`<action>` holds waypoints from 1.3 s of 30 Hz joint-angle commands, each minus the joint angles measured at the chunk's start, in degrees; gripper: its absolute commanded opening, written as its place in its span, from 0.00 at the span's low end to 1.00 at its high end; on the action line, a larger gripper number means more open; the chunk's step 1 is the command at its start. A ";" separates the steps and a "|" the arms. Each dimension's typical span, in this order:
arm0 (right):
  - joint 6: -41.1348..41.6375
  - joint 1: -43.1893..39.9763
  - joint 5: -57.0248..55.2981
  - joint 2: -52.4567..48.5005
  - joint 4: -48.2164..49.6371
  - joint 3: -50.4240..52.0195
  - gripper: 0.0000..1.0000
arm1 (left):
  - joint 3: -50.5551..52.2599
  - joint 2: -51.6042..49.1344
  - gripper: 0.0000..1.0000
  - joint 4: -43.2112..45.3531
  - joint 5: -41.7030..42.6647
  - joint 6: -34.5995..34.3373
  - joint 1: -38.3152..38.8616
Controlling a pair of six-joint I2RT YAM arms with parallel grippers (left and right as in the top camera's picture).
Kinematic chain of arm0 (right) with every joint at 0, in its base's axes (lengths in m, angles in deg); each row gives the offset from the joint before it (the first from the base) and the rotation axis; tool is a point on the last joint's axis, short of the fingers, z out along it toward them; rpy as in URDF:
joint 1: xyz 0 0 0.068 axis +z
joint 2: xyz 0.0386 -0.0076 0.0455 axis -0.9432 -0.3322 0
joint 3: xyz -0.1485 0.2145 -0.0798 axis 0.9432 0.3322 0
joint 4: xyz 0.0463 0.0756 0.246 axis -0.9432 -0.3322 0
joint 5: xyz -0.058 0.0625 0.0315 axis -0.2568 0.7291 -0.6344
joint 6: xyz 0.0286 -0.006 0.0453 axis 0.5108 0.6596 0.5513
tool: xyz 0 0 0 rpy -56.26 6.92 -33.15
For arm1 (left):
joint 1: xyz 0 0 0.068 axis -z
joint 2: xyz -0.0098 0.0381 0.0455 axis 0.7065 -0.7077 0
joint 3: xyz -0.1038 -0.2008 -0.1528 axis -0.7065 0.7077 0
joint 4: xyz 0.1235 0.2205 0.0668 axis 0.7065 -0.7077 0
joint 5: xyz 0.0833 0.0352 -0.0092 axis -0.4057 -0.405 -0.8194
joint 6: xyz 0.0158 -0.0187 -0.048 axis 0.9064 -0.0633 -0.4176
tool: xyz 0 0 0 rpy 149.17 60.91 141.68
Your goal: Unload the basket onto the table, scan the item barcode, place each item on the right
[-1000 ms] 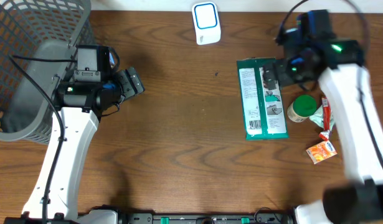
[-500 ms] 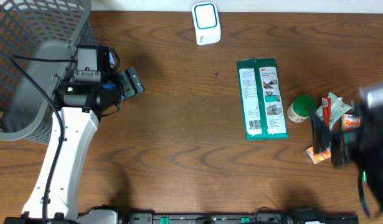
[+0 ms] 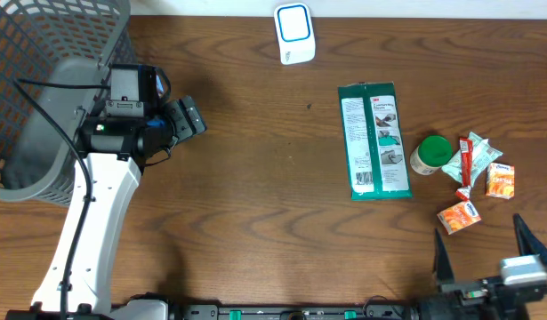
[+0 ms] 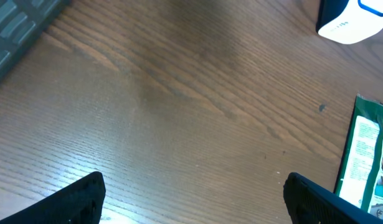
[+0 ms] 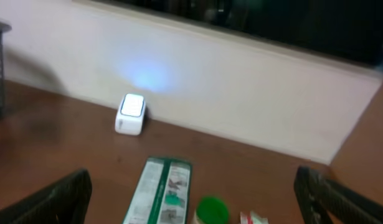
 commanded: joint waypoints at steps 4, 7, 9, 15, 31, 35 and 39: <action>-0.61 -1.22 -0.02 4.68 19.23 14.49 0.99 | -0.13 -0.44 0.92 -0.20 -0.57 0.33 -0.02; -0.61 -1.29 0.07 4.96 34.77 22.03 0.99 | -0.13 -0.44 0.92 -0.20 -0.57 0.33 -0.02; -0.57 -1.36 0.11 4.96 43.34 26.51 0.99 | -0.13 -0.44 0.92 -0.20 -0.57 0.33 -0.02; -0.35 -1.36 0.87 4.96 57.75 38.84 0.99 | -0.13 -0.44 0.92 -0.20 -0.57 0.33 -0.02; 0.94 -1.36 0.76 5.03 49.42 50.62 0.99 | -0.13 -0.44 0.92 -0.20 -0.57 0.33 -0.02; 7.43 -1.36 -6.56 5.03 44.63 50.62 0.99 | -0.13 -0.44 0.92 -0.20 -0.57 0.33 -0.02; 11.82 -1.36 -12.26 5.03 42.95 50.62 0.99 | -0.13 -0.44 0.92 -0.20 -0.57 0.33 -0.02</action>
